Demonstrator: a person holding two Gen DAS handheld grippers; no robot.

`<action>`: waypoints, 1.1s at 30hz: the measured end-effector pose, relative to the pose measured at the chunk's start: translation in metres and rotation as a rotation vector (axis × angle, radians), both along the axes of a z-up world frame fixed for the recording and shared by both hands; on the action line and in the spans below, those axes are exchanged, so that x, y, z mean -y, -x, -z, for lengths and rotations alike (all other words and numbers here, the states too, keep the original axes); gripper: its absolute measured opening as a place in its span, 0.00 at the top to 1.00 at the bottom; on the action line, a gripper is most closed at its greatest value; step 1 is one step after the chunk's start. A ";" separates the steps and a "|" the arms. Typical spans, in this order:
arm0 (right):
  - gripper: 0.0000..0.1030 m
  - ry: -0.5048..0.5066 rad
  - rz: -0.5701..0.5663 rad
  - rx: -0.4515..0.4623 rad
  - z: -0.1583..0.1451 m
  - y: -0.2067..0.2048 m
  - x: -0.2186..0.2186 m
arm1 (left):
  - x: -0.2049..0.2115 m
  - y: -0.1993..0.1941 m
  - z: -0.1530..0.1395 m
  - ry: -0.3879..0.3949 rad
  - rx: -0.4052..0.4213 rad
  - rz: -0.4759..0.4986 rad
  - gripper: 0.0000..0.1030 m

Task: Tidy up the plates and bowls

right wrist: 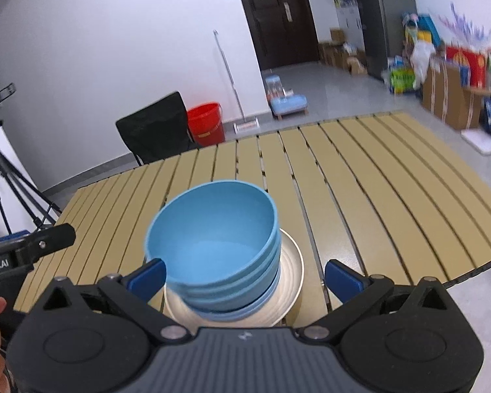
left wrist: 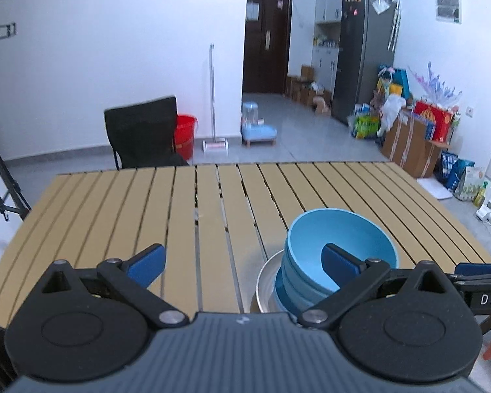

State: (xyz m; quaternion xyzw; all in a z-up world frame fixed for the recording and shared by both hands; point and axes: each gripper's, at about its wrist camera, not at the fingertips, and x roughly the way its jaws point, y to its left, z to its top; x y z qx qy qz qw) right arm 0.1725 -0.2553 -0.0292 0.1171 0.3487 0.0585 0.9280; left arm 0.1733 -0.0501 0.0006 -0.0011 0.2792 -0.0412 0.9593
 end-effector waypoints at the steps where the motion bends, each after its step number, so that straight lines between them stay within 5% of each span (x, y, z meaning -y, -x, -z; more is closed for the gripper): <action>1: 0.00 0.016 -0.002 0.016 -0.002 0.009 -0.004 | -0.001 0.011 -0.001 0.003 0.015 -0.002 0.00; 12: 0.00 0.129 -0.043 0.158 -0.019 0.097 -0.036 | -0.013 0.109 0.006 -0.026 0.100 -0.022 0.00; 33: 0.00 0.236 -0.076 0.269 -0.019 0.157 -0.057 | -0.030 0.168 0.015 0.002 0.150 -0.071 0.00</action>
